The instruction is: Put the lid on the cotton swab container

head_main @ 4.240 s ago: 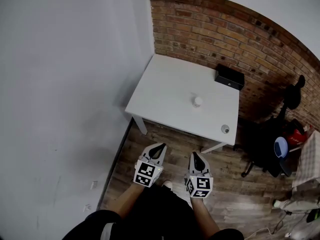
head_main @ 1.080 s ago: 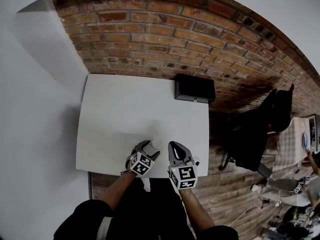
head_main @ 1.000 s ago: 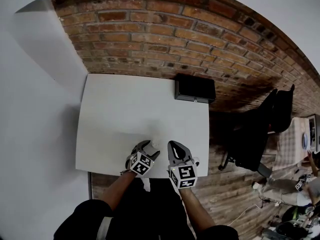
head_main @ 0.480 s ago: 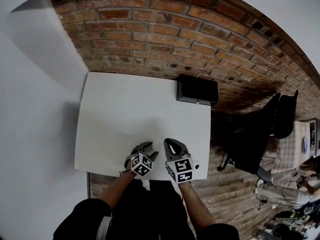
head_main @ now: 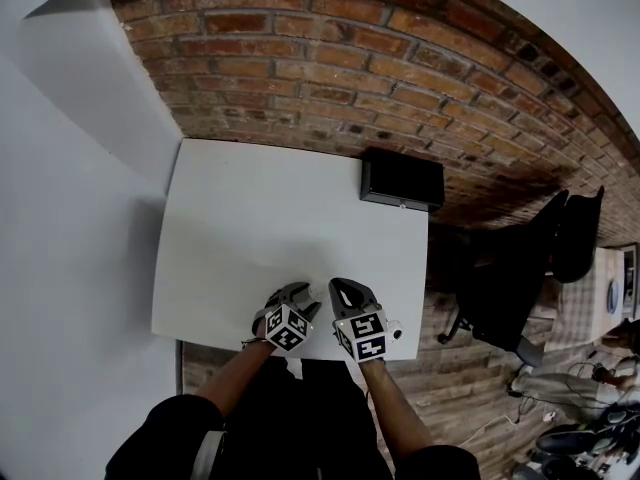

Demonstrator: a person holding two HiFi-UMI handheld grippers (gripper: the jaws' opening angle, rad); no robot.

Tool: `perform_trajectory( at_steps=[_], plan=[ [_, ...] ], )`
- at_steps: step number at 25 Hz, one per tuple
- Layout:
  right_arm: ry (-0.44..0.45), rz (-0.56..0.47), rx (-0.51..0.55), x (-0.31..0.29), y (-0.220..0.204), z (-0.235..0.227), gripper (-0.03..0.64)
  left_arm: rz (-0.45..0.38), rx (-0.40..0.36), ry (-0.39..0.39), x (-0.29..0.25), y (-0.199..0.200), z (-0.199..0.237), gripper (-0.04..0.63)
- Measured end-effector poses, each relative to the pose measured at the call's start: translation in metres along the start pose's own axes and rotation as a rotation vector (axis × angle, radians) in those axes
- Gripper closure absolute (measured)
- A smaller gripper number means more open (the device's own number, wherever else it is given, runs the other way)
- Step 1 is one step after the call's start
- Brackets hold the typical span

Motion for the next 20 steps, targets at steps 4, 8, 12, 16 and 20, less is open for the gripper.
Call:
perform_trajectory(
  at_steps=[4,8,12,16,20],
  plan=[
    [0.016,0.011,0.000,-0.001,-0.004,0.004,0.594,0.004,0.000,0.001,0.000,-0.001,0.000,0.367],
    [0.031,0.030,-0.013,-0.003,-0.011,0.007,0.594,0.010,0.001,0.002,-0.001,-0.001,0.000,0.367],
    [0.034,0.038,-0.018,-0.003,-0.016,0.009,0.594,0.015,0.001,0.002,-0.003,-0.003,0.001,0.368],
    [0.007,0.016,-0.015,-0.005,-0.006,0.002,0.594,0.021,0.003,0.000,-0.003,-0.004,0.001,0.369],
    [0.014,0.038,-0.005,-0.015,-0.007,-0.003,0.594,0.026,0.008,-0.003,-0.004,-0.004,0.001,0.370]
  ],
)
Point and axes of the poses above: the fingertips, and each gripper's own axes: x backward along the fingers, z to its left, y out of its top, the point moved 2 cm from there along x, backward along the fingers, and after that the axes turned 15 degrees about x, right-handed, at the moved point
